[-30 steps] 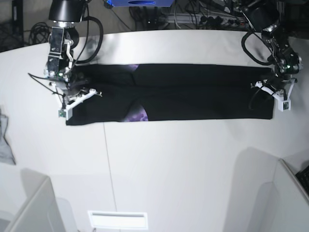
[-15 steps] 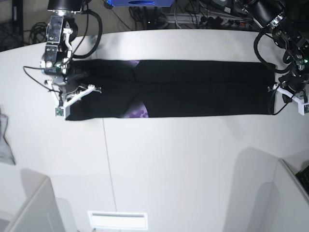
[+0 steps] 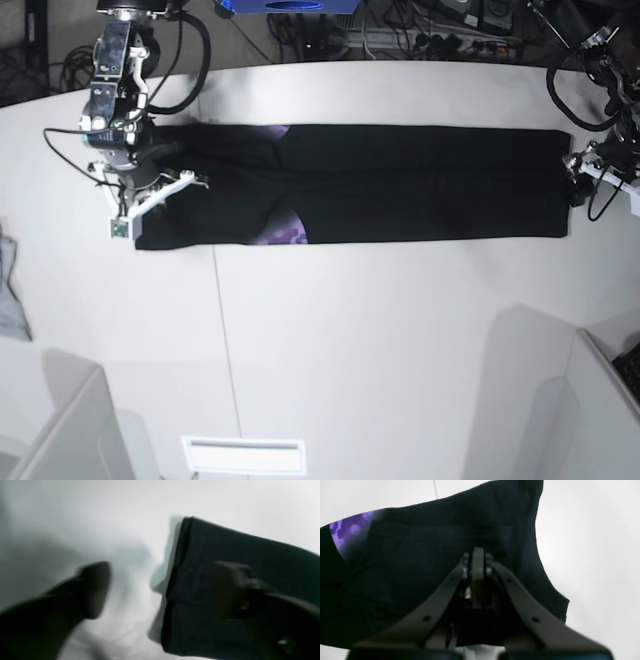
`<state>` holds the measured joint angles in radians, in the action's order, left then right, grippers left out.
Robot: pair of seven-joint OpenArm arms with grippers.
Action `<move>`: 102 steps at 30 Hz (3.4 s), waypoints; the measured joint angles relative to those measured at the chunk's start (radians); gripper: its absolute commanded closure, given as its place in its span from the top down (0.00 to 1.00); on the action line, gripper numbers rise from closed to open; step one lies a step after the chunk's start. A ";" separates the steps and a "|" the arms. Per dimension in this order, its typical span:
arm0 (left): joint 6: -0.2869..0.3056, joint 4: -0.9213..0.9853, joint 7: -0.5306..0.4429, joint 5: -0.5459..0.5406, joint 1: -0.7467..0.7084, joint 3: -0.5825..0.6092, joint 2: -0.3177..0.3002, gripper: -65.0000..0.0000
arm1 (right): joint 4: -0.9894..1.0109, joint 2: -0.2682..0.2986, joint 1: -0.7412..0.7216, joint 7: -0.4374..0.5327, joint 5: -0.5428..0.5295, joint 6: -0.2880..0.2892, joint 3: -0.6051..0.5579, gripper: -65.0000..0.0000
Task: Fold the T-shirt properly
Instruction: 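Hold the strip end with the right gripper and adjust the left grip, then fold the strip end with the left gripper toward the strip's middle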
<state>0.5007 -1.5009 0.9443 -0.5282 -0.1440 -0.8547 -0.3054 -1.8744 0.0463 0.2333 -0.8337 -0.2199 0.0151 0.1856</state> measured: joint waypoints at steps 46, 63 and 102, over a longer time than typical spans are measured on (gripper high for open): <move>0.048 -0.003 -0.100 0.136 -0.006 0.069 -0.026 0.00 | -0.002 -0.016 0.050 0.002 -0.230 0.000 0.009 0.00; 0.049 -0.347 -0.084 0.150 -0.157 0.219 0.093 0.00 | -0.002 -0.022 0.056 -0.003 -0.237 0.000 0.102 0.00; -0.188 -0.360 -0.079 0.146 -0.107 0.760 0.242 0.00 | -0.002 -0.019 0.064 -0.004 -0.237 0.000 0.105 0.00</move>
<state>0.3130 -1.8614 0.8650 -0.3824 -0.2512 -0.0944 -0.0631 -1.8767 0.0269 0.2970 -0.8379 -0.4568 0.0147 0.2909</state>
